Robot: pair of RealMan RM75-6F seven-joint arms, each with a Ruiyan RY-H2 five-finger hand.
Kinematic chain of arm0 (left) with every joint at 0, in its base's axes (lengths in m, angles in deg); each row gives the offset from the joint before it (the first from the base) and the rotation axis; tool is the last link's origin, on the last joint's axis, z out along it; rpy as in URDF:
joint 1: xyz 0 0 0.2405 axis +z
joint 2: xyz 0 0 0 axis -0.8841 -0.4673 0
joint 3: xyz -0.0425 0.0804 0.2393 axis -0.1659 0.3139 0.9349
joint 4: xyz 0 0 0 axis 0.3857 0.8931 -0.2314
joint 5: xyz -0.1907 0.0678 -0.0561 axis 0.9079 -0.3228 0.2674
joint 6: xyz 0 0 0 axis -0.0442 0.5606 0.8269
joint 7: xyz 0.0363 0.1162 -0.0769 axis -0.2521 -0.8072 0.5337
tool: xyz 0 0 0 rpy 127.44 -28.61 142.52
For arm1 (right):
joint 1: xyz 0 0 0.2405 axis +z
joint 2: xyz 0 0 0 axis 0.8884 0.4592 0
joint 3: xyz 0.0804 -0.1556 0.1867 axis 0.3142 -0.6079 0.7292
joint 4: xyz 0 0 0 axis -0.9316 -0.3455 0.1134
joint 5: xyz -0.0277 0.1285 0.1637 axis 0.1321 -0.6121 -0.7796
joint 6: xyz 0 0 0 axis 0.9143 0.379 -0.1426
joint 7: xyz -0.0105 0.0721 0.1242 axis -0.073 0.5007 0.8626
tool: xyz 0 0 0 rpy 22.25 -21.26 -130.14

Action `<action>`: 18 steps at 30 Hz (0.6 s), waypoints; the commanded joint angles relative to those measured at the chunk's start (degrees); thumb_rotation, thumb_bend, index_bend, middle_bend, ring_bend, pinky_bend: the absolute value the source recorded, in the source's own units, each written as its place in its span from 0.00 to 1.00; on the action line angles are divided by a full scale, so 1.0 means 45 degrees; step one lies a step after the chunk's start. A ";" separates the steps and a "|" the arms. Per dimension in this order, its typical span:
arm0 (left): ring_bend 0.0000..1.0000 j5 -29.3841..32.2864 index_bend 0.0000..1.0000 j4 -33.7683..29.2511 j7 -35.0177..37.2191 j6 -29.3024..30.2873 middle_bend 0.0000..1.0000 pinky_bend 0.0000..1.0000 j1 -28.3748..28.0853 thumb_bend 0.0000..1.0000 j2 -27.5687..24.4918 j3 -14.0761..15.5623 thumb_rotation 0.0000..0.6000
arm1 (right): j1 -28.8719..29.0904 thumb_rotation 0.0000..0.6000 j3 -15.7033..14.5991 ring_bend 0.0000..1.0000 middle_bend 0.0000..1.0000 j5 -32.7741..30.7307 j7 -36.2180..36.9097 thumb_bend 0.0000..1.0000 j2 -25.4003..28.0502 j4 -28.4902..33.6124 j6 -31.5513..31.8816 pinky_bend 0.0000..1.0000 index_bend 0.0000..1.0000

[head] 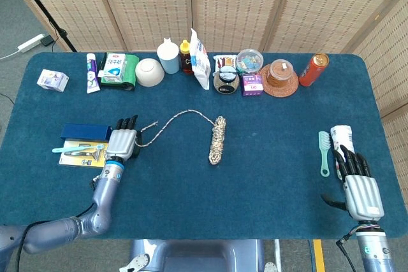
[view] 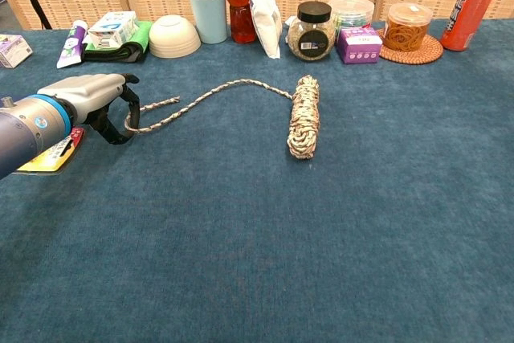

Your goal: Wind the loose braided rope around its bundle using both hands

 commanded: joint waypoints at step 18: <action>0.00 -0.1312 0.59 -0.3181 0.0715 0.1022 0.00 0.00 0.0775 0.41 -0.3104 -0.0080 1.00 | 0.0497 1.00 -0.0358 0.00 0.00 0.1008 -0.0217 0.00 -0.0134 0.0006 -0.0590 0.00 0.00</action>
